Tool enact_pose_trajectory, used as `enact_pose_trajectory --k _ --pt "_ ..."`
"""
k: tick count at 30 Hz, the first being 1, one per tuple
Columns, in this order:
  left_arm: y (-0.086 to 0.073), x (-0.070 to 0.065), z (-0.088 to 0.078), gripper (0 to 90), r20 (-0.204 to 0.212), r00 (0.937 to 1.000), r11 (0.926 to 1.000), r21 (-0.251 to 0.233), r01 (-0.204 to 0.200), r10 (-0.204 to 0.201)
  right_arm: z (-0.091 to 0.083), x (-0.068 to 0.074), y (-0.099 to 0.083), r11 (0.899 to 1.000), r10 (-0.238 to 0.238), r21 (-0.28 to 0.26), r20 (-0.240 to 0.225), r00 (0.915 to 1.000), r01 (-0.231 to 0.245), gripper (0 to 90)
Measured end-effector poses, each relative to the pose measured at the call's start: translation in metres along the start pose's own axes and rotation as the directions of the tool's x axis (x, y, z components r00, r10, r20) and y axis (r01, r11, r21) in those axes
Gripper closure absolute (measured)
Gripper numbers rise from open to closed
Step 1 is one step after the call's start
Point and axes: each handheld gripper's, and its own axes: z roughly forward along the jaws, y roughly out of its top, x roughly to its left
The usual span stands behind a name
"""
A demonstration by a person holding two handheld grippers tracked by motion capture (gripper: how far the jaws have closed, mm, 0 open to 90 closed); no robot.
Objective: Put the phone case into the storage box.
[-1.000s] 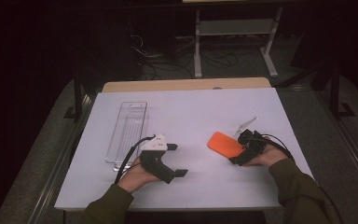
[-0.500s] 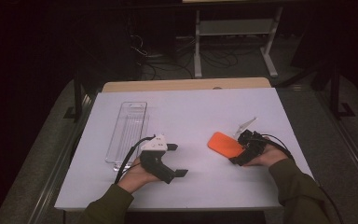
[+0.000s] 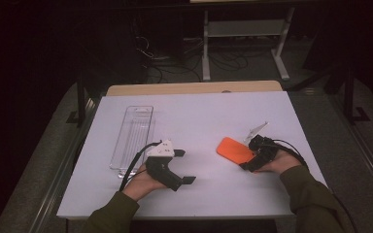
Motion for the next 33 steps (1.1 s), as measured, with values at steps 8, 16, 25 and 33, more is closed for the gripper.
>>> enact_pose_trajectory --k 8,16,25,33 --pt "0.000 0.001 0.000 0.0 0.001 1.0000 1.0000 0.005 -0.003 0.003 0.001 -0.002 0.001 0.999 -0.040 0.000 0.000 0.9992 0.040 14.8" --pt "0.000 0.000 0.001 0.0 0.004 1.0000 1.0000 0.000 0.003 -0.003 0.001 -0.002 0.000 0.999 -0.040 -0.008 -0.010 0.9991 0.040 15.2" --pt "0.001 0.004 -0.002 0.0 -0.001 0.9999 0.9999 -0.010 0.010 -0.010 -0.002 -0.006 0.000 1.000 -0.005 -0.018 -0.043 0.9991 0.004 15.3" --pt "0.001 0.003 -0.004 0.0 -0.010 0.9999 0.9999 -0.008 0.008 -0.008 -0.018 -0.008 0.005 0.999 0.019 -0.040 -0.030 0.9994 -0.020 15.3"
